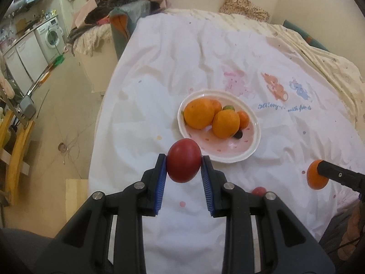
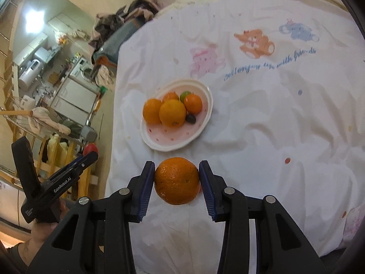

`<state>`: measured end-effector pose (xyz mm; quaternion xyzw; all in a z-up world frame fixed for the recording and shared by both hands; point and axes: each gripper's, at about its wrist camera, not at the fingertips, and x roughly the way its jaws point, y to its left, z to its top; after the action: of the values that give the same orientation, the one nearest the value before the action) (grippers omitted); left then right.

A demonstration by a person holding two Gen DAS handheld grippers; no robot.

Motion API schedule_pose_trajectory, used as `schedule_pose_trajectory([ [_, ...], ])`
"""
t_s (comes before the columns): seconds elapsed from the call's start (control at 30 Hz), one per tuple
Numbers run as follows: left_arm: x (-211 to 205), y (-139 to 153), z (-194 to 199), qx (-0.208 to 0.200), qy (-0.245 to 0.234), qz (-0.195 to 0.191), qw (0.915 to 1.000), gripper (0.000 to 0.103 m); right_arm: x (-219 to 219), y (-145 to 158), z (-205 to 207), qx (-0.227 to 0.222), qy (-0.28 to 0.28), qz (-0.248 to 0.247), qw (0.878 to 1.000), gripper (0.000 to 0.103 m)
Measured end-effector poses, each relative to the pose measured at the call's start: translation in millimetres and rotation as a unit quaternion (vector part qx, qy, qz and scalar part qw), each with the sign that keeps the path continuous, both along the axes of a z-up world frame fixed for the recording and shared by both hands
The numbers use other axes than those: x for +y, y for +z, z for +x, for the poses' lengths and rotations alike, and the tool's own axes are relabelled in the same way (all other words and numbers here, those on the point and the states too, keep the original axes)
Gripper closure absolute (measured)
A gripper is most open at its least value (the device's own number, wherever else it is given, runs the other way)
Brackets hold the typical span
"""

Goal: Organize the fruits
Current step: 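Carry the tomato and mandarin over the pink plate with both tools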

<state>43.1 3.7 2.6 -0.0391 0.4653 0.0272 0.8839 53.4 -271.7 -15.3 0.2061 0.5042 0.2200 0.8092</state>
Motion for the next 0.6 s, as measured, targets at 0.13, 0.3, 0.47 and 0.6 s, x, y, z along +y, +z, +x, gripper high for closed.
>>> schedule_pose_trajectory([
  [0.13, -1.9, 12.0, 9.5, -0.003, -0.004, -0.01, 0.9999, 0.077, -9.7, 10.4, 9.8, -0.013, -0.021, 0.03, 0.999, 0.061],
  [0.3, -7.9, 19.8, 25.6, -0.006, -0.015, -0.013, 0.9998, 0.077, -11.5, 20.1, 27.9, -0.027, -0.032, 0.037, 0.998, 0.061],
  [0.47, -13.5, 22.4, 46.5, -0.01, -0.028, -0.004, 0.9996, 0.077, -6.3, 20.6, 50.3, -0.027, -0.03, 0.039, 0.998, 0.061],
  [0.6, -12.5, 20.1, 61.5, -0.008, -0.028, -0.008, 0.9995, 0.077, -4.3, 16.1, 68.3, -0.017, -0.026, 0.045, 0.998, 0.061],
])
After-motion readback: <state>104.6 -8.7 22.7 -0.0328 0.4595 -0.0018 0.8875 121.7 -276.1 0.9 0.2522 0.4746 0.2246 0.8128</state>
